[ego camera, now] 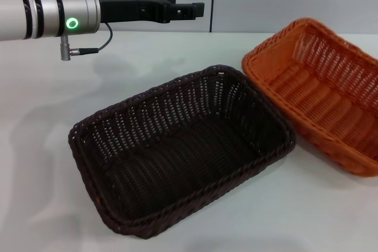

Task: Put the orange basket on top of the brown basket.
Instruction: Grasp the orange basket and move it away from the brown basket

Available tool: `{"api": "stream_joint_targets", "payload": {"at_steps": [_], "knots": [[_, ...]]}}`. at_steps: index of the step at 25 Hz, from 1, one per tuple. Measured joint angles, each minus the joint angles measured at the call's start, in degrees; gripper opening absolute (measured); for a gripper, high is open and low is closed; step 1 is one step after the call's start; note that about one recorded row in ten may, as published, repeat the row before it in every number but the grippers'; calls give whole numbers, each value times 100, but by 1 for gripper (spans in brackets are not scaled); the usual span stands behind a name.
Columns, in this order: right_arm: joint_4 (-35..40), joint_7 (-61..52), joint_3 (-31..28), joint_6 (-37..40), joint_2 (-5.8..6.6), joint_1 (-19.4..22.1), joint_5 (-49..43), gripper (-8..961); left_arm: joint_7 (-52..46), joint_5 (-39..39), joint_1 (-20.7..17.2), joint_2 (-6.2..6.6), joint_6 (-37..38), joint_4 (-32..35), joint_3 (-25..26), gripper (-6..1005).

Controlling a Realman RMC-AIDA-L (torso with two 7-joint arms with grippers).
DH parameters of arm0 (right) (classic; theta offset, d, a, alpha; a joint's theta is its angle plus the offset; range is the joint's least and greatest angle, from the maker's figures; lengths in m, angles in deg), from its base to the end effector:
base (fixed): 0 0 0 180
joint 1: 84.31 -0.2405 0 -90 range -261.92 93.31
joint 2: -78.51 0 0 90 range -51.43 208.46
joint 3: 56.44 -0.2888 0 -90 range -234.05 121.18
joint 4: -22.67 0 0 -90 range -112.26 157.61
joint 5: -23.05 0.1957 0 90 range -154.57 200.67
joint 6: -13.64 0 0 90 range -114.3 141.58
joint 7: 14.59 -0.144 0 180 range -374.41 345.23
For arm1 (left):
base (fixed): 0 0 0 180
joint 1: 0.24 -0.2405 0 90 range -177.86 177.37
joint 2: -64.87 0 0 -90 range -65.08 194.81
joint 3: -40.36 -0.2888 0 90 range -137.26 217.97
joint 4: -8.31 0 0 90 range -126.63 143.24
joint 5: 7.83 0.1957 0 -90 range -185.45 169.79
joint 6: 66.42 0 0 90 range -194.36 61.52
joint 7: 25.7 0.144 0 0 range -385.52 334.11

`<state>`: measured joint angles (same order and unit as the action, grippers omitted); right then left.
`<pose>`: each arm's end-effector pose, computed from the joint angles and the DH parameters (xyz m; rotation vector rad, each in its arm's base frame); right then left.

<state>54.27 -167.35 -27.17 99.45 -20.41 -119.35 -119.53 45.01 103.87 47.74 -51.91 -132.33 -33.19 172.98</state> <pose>0.3730 0.3611 0.1265 -1.7544 2.1345 0.2755 -0.1719 0.4597 0.0097 -2.4779 -0.8320 -0.6743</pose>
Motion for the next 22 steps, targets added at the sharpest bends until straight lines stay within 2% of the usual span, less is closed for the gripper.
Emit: {"api": "stream_joint_targets", "payload": {"at_steps": [2,8,11,13,19,22], "knots": [[1,28,-35,-145,-6,29,8,313,1,-8,0,-1,-10,1,0,841],[-18,314,-524,-509,-14,125,213,261,2,-37,1,-8,-34,2,0,841],[-34,554,-562,-731,-54,212,512,239,1,-40,1,-20,-39,1,0,841],[-34,783,-564,-819,-121,270,794,224,1,-39,-2,-20,-37,2,1,841],[220,1402,-590,-1082,-487,479,1777,223,-13,-43,-51,-40,-37,-56,54,841],[205,1810,-596,-1259,-589,572,2161,223,-42,-44,-59,-41,-52,-56,61,841]]}}
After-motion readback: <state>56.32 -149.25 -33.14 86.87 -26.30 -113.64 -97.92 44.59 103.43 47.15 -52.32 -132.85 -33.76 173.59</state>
